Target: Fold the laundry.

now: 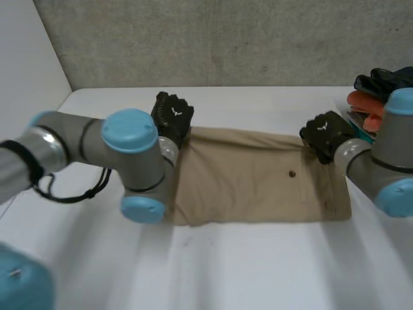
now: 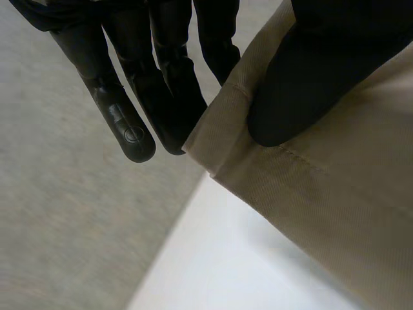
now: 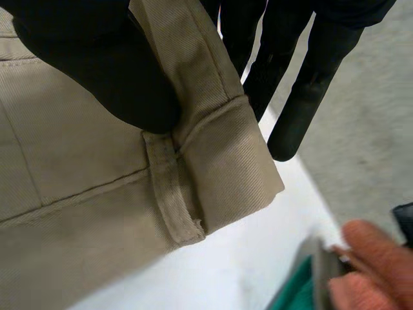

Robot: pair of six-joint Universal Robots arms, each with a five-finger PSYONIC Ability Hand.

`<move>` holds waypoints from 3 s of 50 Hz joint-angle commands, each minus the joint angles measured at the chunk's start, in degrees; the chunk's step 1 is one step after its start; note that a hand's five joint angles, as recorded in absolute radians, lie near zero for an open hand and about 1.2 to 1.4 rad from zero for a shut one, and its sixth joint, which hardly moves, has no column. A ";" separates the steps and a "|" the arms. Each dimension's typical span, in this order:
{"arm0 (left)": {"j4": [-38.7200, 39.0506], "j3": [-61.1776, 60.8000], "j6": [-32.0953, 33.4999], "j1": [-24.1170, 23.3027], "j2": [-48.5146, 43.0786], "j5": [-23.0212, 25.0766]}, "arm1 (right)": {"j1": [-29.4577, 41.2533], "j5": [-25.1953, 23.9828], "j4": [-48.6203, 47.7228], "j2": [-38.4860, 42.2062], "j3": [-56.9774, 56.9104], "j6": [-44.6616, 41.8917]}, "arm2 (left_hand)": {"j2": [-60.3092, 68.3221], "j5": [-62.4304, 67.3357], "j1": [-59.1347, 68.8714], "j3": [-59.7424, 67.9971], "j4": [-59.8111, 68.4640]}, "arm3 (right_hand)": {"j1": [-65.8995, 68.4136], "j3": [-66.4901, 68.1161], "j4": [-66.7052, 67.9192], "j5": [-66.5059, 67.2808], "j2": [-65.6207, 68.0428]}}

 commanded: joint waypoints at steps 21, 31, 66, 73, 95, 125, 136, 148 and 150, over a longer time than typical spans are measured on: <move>10.76 -16.35 -4.87 -4.57 11.24 0.15 | 1.90 2.04 0.31 -11.35 12.35 11.39 | -58.68 -56.84 -55.97 -58.41 -58.85 | -53.72 -58.28 -58.70 -58.39 -57.71; 11.02 -30.68 -12.17 -4.75 19.69 0.50 | -5.40 -1.49 -1.69 -11.88 23.16 11.48 | -58.68 -56.84 -55.97 -58.41 -58.85 | -53.14 -57.70 -58.12 -57.81 -57.13; 11.20 -37.20 -15.24 -3.25 28.75 -0.47 | 12.08 -5.33 -26.91 -11.71 22.98 -15.68 | -58.68 -56.84 -55.97 -58.41 -58.85 | 16.28 11.72 11.30 11.61 12.29; 11.20 -36.06 -17.44 -3.17 29.45 -0.29 | 20.43 -13.96 -26.92 -5.65 25.10 -18.05 | -58.68 -56.84 -55.97 -58.41 -58.85 | 16.28 11.72 11.30 11.61 12.29; 7.87 -10.95 -17.80 -8.87 10.84 6.02 | -0.12 -14.06 -13.05 -18.75 17.99 39.25 | -58.68 -56.84 -55.97 -58.41 -58.85 | -53.72 -58.28 -58.70 -58.39 -57.71; -28.17 13.51 -17.88 -10.02 -10.01 -2.23 | -0.66 -13.70 6.56 7.81 -2.76 18.16 | -57.80 -55.95 -55.08 -57.53 -57.97 | -53.72 -58.28 -58.70 -58.39 -57.71; -29.23 9.31 -21.39 -12.13 4.11 0.23 | -0.13 -11.86 4.38 -9.13 5.83 17.81 | -58.47 -56.62 -55.76 -58.20 -58.64 | -53.72 -58.28 -58.70 -58.39 -57.71; -28.71 -1.59 -32.90 -5.55 17.06 14.81 | 1.10 -15.54 -19.34 -25.15 41.52 17.19 | -57.80 -55.95 -55.09 -57.53 -57.97 | -53.72 -58.28 -58.70 -58.39 -57.71; -28.71 -2.39 -34.05 -4.93 17.24 16.14 | 2.67 -17.03 -24.78 -24.37 46.17 17.10 | -57.46 -55.62 -54.75 -57.19 -57.63 | -53.72 -58.28 -58.70 -58.39 -57.71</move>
